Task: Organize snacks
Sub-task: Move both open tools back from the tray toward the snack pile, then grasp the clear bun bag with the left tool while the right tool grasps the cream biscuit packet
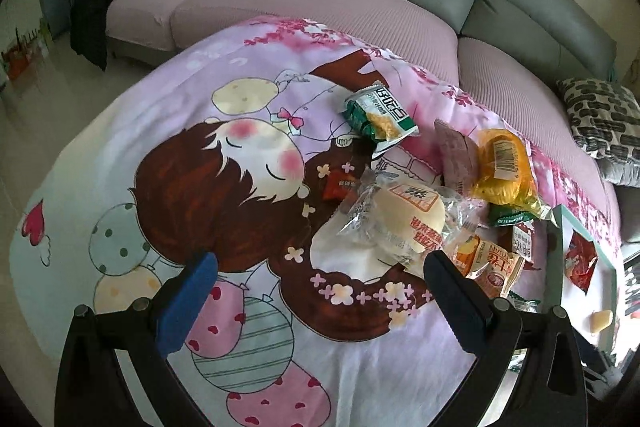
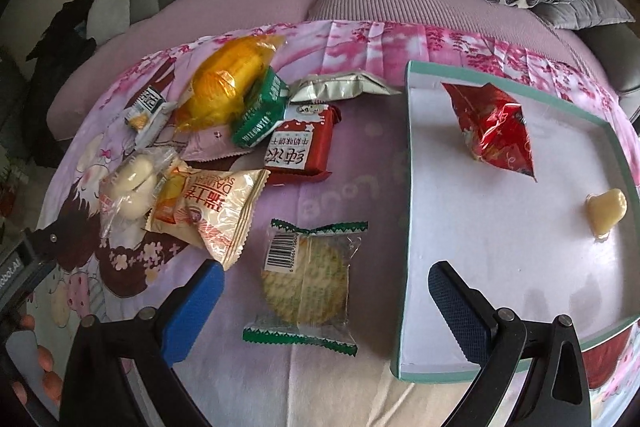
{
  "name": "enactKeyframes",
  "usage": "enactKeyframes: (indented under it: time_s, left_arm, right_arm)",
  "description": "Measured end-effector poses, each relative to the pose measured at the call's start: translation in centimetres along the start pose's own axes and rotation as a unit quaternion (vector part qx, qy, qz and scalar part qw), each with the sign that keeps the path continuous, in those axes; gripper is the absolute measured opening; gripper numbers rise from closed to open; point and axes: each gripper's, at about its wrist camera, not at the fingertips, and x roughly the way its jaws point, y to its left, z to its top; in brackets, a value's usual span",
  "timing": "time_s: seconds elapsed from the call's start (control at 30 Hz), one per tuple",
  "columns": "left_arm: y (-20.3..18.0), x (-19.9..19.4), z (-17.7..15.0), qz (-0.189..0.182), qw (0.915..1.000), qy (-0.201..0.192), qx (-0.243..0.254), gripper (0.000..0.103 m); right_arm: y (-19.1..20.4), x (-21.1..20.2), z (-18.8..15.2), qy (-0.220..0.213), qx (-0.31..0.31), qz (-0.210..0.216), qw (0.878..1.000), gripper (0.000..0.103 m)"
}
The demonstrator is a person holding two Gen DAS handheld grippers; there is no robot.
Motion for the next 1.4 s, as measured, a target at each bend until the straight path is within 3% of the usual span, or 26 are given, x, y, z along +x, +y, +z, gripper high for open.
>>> enactKeyframes:
  time_s: [0.33,0.5,0.63,0.7,0.93,0.97,1.17,1.4]
  left_arm:
    - [-1.9,1.9,1.4,-0.069,0.9975,0.005,0.018,0.103]
    - [-3.0,4.0,2.7,-0.067,0.9971,0.004,0.035,0.102]
    - [-2.8,6.1,2.4,-0.082,0.9957,0.029,0.031,0.102]
    - [-2.4,6.6,2.4,-0.092,0.9950,0.034,0.016,0.090]
    - [-1.5,6.8,2.3,-0.106,0.9936,0.037,-0.008,0.071]
    - [-1.4,6.9,2.3,-0.111,0.9930,0.038,-0.010,0.067]
    - [-0.7,6.6,2.2,-0.109,0.9930,0.041,-0.021,0.064]
    - [0.7,6.0,2.0,-0.100,0.9935,0.043,-0.035,0.064]
  right_arm:
    - [-0.3,0.2,0.7,-0.015,0.009,-0.001,1.000,0.103]
    - [0.5,0.6,1.3,-0.026,0.004,0.021,0.999,0.103]
    - [1.3,1.1,1.5,-0.031,-0.007,0.006,0.999,0.103]
    - [1.4,1.1,1.6,-0.032,-0.009,0.004,0.999,0.103]
    - [1.5,0.0,1.7,-0.055,-0.020,-0.009,0.998,0.103]
    - [1.8,-0.3,1.7,-0.061,-0.023,-0.002,0.998,0.103]
    - [4.2,-0.1,1.6,-0.072,-0.054,0.042,0.995,0.103]
    - [6.0,2.4,2.1,-0.056,-0.048,0.108,0.991,0.098]
